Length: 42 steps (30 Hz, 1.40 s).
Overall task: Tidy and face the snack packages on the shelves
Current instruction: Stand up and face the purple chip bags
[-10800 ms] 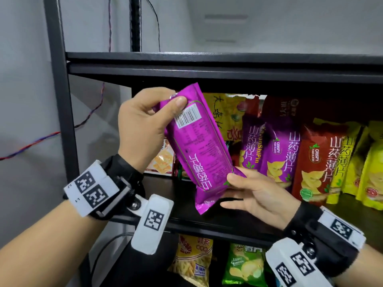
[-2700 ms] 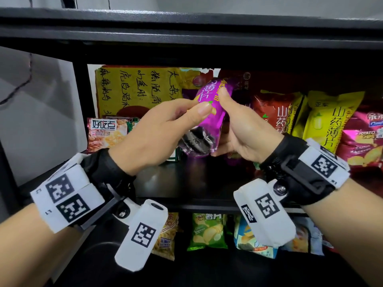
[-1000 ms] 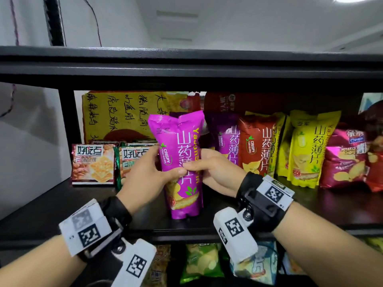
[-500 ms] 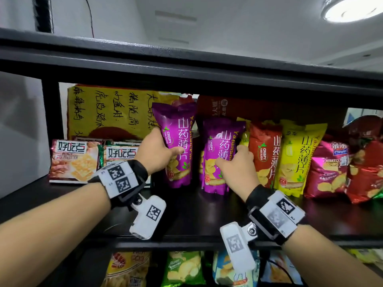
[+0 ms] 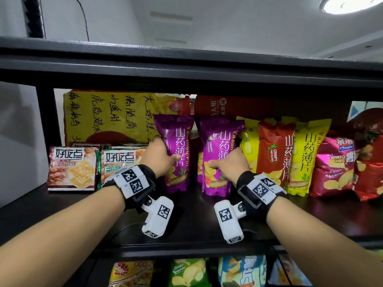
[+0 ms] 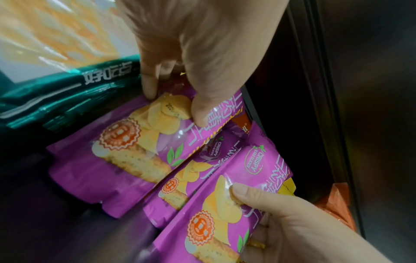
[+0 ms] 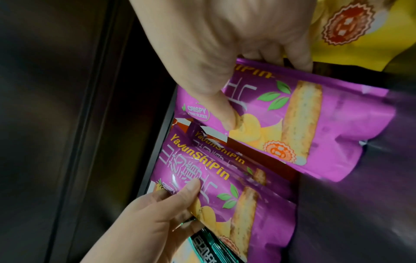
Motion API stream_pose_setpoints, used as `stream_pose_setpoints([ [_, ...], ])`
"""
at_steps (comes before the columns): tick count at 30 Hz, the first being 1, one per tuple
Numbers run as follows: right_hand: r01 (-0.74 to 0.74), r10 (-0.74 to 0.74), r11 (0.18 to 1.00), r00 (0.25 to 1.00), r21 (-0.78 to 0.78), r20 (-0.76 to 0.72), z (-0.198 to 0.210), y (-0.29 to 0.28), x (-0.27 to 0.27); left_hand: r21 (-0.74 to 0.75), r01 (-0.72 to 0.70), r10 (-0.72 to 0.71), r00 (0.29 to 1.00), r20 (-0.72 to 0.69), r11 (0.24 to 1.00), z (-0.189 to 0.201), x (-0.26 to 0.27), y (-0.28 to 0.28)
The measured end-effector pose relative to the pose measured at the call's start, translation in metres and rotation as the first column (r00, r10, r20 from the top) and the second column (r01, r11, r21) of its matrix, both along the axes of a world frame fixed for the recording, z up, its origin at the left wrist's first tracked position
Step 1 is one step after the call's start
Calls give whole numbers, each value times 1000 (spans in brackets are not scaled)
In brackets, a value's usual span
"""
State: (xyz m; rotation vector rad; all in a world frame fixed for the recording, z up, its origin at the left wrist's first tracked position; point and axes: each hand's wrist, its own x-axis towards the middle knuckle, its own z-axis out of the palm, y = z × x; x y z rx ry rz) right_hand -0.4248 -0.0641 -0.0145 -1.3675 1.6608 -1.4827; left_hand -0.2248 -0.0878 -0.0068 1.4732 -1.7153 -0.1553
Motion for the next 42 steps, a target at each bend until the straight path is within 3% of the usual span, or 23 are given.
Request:
stream_pose_setpoints([
  [5,-59,52,997,991,-50,-122,-4,7,-8,9,-2,3,998,-65,1000,5,2,16],
  [7,-130,121,987,988,-97,-91,-6,17,-10,-70,1,-8,995,-97,998,6,4,28],
  [10,-274,276,954,961,-119,3,-9,36,-9,-235,113,-172,953,-251,965,5,2,54],
  [12,-383,389,915,921,-124,28,-9,51,-2,-254,241,-321,880,-349,937,5,-7,74],
  [16,-606,614,786,789,-124,35,-8,74,11,-276,432,-509,656,-557,859,6,-24,89],
  [20,-727,758,650,598,-221,261,13,78,14,-326,543,-609,497,-618,774,11,-22,89],
  [22,-692,749,663,599,-288,285,24,75,17,-339,597,-645,426,-635,728,13,-21,90],
  [24,-636,706,706,668,-312,236,27,70,22,-344,618,-654,387,-650,707,13,-23,92],
  [28,-509,579,794,799,-333,162,23,63,31,-319,498,-554,447,-702,806,13,-25,90],
  [32,-443,476,840,879,-314,33,21,65,34,-325,440,-531,509,-677,837,14,-25,88],
  [36,-440,442,852,895,-284,-58,22,68,35,-327,451,-542,521,-659,831,12,-22,88],
  [40,-465,461,843,883,-271,-85,14,75,34,-310,571,-623,503,-600,760,3,-18,90],
  [42,-471,451,843,882,-261,-135,8,79,33,-292,594,-644,551,-531,750,-7,-14,90],
])
